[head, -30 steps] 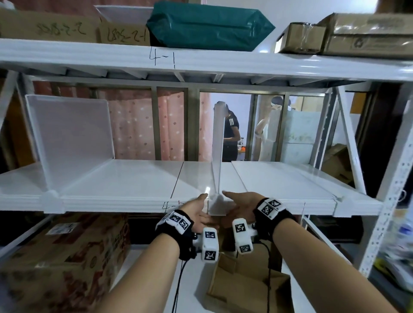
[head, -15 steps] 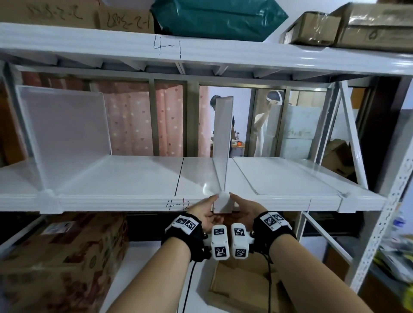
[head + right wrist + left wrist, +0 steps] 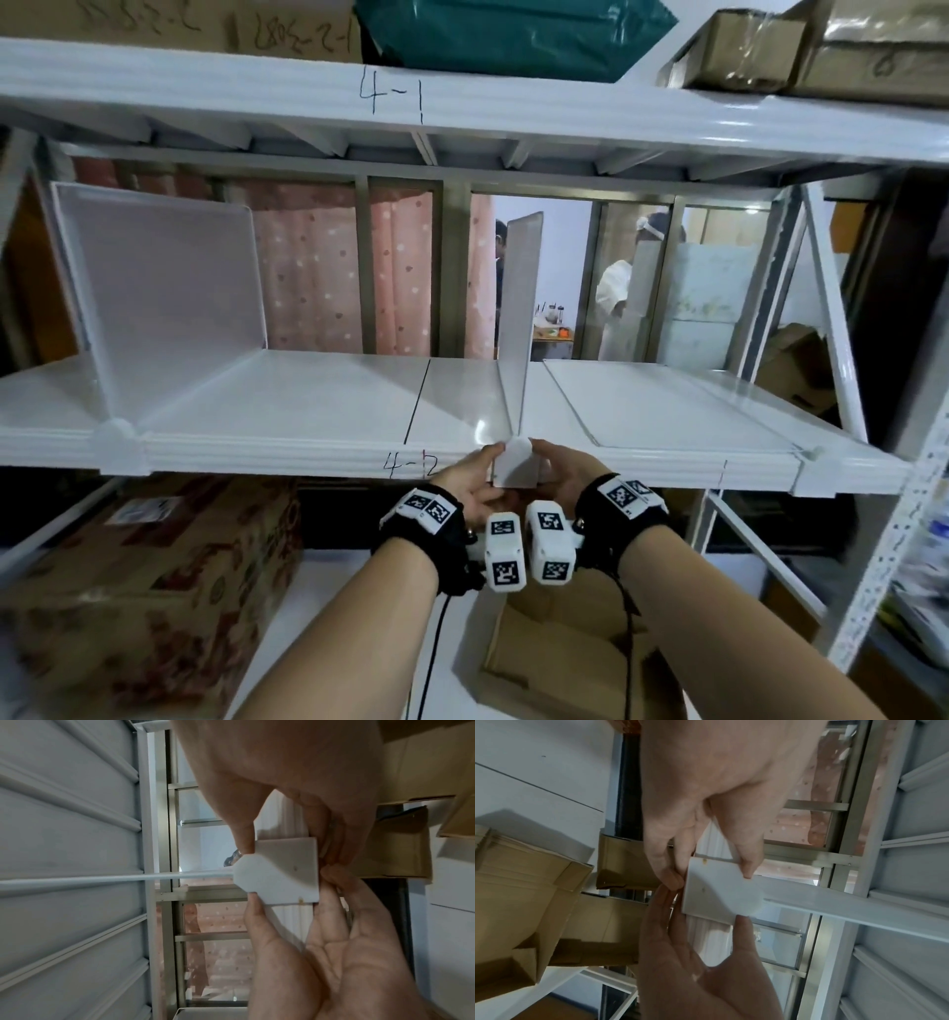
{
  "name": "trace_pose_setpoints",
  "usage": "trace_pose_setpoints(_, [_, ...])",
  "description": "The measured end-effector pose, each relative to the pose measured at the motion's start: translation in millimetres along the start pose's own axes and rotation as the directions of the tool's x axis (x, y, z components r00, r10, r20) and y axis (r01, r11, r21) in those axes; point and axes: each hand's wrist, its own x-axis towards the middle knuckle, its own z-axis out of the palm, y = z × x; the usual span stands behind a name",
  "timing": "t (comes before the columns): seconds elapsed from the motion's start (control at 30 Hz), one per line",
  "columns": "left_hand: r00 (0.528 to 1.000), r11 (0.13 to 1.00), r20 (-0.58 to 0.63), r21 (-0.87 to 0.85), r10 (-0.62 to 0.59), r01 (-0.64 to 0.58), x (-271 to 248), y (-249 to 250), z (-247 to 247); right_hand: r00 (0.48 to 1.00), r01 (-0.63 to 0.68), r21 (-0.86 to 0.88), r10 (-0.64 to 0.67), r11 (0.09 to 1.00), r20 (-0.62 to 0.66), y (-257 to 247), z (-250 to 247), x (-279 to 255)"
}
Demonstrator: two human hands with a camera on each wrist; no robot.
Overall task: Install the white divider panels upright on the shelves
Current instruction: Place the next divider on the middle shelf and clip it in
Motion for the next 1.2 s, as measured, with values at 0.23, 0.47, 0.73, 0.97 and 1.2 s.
trace_pose_setpoints(0.23, [1.0, 1.0, 0.01, 0.001, 0.018, -0.018, 9, 4, -7, 0.997, -0.015, -0.015, 0.014, 1.0, -0.079, 7, 0, 1])
trace_pose_setpoints(0.47, [1.0, 0.999, 0.008, -0.033, -0.002, 0.003, 9, 5, -15, 0.987, -0.014, -0.084, 0.0, 0.996, -0.162, 14, 4, 15])
trace_pose_setpoints(0.73, [1.0, 1.0, -0.021, -0.027, 0.014, -0.014, 7, 11, -31, 0.99, -0.003, -0.129, -0.016, 0.992, -0.142, 17, 17, 24])
trace_pose_setpoints(0.97, [0.998, 0.999, -0.045, 0.005, 0.053, -0.053, 7, 16, -64, 0.996, -0.001, -0.069, -0.005, 0.998, -0.09, 26, 53, 31])
trace_pose_setpoints(1.2, [0.993, 0.994, -0.064, 0.046, 0.1, -0.097, 3, 24, -95, 0.999, -0.02, -0.058, 0.018, 0.998, -0.043, 36, 81, 39])
